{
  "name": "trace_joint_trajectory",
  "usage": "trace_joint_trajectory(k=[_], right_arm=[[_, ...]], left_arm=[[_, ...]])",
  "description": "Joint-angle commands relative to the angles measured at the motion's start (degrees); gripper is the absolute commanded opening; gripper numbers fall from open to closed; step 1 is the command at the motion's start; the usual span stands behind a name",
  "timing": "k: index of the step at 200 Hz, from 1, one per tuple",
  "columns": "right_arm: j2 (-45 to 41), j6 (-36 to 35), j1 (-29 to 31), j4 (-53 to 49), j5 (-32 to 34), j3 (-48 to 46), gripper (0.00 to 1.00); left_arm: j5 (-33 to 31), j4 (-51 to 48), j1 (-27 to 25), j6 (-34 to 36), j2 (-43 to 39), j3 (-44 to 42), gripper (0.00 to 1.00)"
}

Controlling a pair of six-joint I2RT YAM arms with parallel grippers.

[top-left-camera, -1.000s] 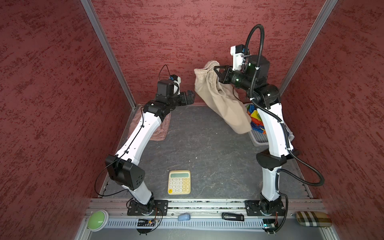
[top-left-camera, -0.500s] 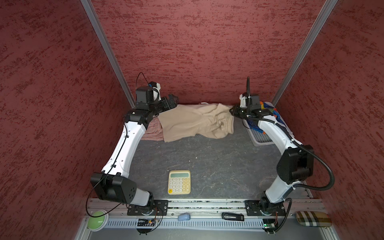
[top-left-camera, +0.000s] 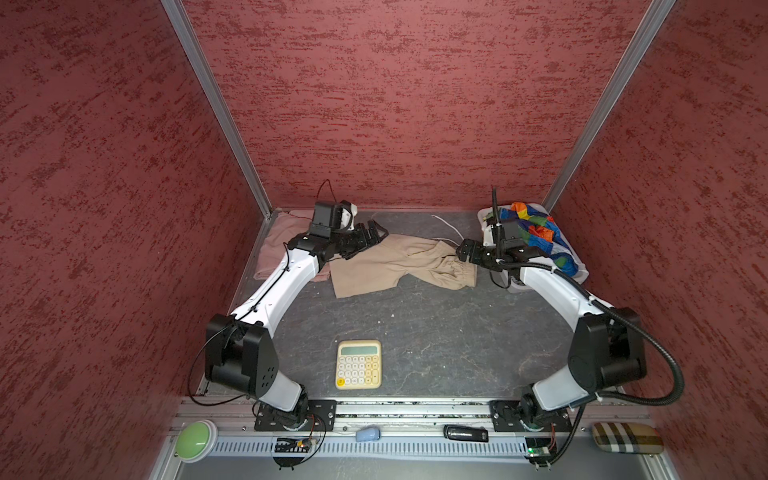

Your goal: Fold and stack the shorts

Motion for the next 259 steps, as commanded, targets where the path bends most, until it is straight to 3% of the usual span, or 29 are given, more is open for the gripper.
trace_joint_trajectory(k=[1,12,40,52,73,96,111,138,190,219,259], right_arm=[[2.3,-2.1,0.0,1.5,3.1,-2.6,0.99],[3.2,-2.5,-0.1,2.1,2.6,-3.4,0.96],[5.9,-2.8,-0.1,5.1,1.2,-6.0,0.78],[7.3,-2.9,0.0,6.3,0.1,-6.6,0.64],[7.9,-1.7,1.8,5.5,-1.7,-5.6,0.22],[4.2,3.0,7.3,2.9,-8.6,-0.9,0.05],[-0.4,8.3,10.9,3.6,-12.5,4.0,0.03],[-5.6,15.9,13.1,4.6,-13.5,16.1,0.00],[-6.5,19.7,12.2,10.1,-9.7,30.5,0.00],[0.5,20.4,7.6,6.8,-4.4,28.0,0.00],[9.6,20.3,5.8,5.2,-4.3,21.7,0.00]], left_arm=[[1.1,2.4,-2.9,-1.8,0.7,-1.0,0.99],[1.0,2.1,-4.4,-1.8,1.5,-0.7,0.99],[0.4,1.6,-6.6,-1.7,2.9,0.0,0.99],[0.2,1.5,-6.7,-1.9,3.2,0.0,0.99],[0.2,0.7,-6.5,-1.5,3.2,0.7,0.99],[-0.7,-1.7,-5.0,0.3,2.6,2.5,0.99],[-0.2,-2.5,-3.0,0.5,2.0,3.5,0.99],[0.4,-4.2,0.0,1.0,0.6,5.8,0.99],[-0.2,-6.7,1.2,1.4,-4.2,8.4,0.99],[-0.6,-6.7,0.9,1.2,-4.9,6.6,0.99],[-0.8,-5.3,-1.9,-0.1,-4.4,2.7,0.99]])
